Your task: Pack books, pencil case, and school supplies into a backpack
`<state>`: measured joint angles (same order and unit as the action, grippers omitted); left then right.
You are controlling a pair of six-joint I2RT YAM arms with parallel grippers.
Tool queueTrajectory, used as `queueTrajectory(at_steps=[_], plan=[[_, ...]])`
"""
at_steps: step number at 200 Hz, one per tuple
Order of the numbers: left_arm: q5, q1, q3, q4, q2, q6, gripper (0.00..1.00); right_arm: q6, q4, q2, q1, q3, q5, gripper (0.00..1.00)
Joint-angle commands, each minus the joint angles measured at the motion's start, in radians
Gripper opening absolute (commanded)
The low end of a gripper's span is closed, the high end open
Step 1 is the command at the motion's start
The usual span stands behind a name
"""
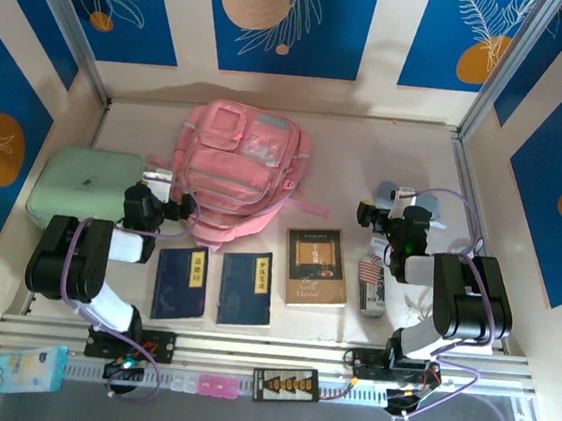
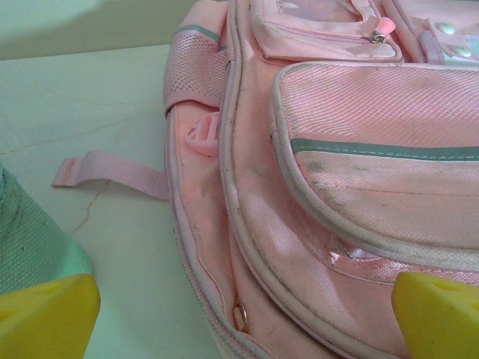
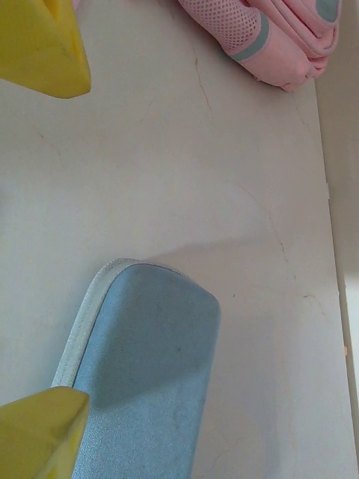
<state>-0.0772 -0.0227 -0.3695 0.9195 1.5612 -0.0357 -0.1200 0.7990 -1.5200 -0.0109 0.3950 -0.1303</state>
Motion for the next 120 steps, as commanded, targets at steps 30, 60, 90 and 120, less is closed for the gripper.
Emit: queueTrajectory(at_steps=[30,60,90,120], plan=[[0.046,-0.009,-0.019,-0.116,-0.128,0.005,1.00,-0.004,-0.363,0.189,-0.029,0.159,-0.073,0.99],[0.094,-0.011,-0.060,-0.292,-0.286,0.040,1.00,-0.080,-0.595,0.243,-0.083,0.281,-0.039,0.99],[0.042,-0.018,-0.162,-0.503,-0.414,0.201,1.00,-0.220,-0.724,0.262,-0.143,0.382,0.102,0.99],[0.016,-0.054,-0.277,-0.722,-0.461,0.383,1.00,-0.413,-0.782,0.191,-0.183,0.498,0.254,0.99]])
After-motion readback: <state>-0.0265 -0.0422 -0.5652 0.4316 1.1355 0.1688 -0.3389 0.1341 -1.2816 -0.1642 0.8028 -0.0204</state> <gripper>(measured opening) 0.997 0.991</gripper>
